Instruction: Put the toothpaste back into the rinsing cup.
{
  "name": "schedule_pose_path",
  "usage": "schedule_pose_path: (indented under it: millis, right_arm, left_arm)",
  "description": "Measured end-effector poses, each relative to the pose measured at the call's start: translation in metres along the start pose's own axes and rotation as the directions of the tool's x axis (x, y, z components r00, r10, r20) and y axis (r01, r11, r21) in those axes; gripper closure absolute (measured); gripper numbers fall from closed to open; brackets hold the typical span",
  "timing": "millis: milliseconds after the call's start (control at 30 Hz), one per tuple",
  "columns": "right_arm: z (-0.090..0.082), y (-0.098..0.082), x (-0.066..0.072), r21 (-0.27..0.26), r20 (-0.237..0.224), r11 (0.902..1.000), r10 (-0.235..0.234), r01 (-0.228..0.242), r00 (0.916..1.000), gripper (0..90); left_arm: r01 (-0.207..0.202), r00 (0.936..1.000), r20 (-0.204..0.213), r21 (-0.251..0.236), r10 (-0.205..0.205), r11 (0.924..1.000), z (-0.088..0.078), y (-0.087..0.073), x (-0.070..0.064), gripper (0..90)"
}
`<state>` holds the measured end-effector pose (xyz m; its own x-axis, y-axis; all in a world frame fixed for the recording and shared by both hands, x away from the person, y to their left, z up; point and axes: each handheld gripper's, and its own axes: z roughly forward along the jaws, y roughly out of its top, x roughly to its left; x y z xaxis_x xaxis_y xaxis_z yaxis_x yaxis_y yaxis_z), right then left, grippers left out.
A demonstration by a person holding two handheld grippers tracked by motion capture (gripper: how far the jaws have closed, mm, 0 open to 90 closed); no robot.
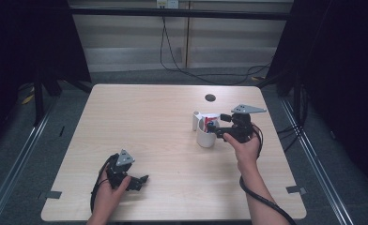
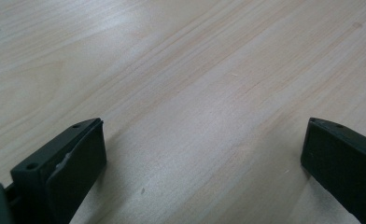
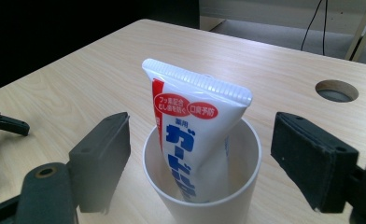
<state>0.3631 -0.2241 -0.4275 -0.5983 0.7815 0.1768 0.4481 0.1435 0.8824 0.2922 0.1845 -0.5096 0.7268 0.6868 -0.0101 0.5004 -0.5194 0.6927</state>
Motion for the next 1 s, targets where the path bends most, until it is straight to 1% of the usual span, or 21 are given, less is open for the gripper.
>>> schedule_pose_path:
  millis: [167,533,633,767,867,1000]
  right_arm:
    - [-0.003,-0.003,0.0,0.011,0.0,0.9999,-0.008,0.008,1.0,19.1]
    - [-0.01,-0.006,0.002,0.015,0.0,0.9996,-0.022,0.022,0.9998,18.4]
    - [-0.013,-0.006,0.003,0.035,0.006,0.9987,-0.036,0.036,0.9993,17.5]
    - [-0.017,-0.007,0.004,0.036,0.006,0.9988,-0.034,0.034,0.9994,16.0]
    - [-0.019,-0.008,0.005,0.039,0.009,0.9983,-0.044,0.044,0.999,15.8]
    - [-0.023,-0.008,0.006,0.056,0.014,0.9969,-0.056,0.055,0.9984,14.5]
  left_arm:
    - [0.002,1.0,0.001,-0.003,-0.002,1.0,0.0,0.0,0.0,0.0]
    - [0.002,1.0,0.0,-0.001,-0.002,1.0,0.0,0.0,0.0,0.0]
    - [0.0,1.0,-0.001,-0.002,0.0,1.0,0.0,0.0,0.0,0.0]
    - [0.001,1.0,0.0,-0.004,-0.001,1.0,0.0,0.0,0.0,0.0]
    - [-0.001,1.0,-0.001,0.0,0.001,1.0,0.0,0.0,0.0,0.0]
    - [0.001,1.0,0.0,-0.002,-0.001,1.0,0.0,0.0,0.0,0.0]
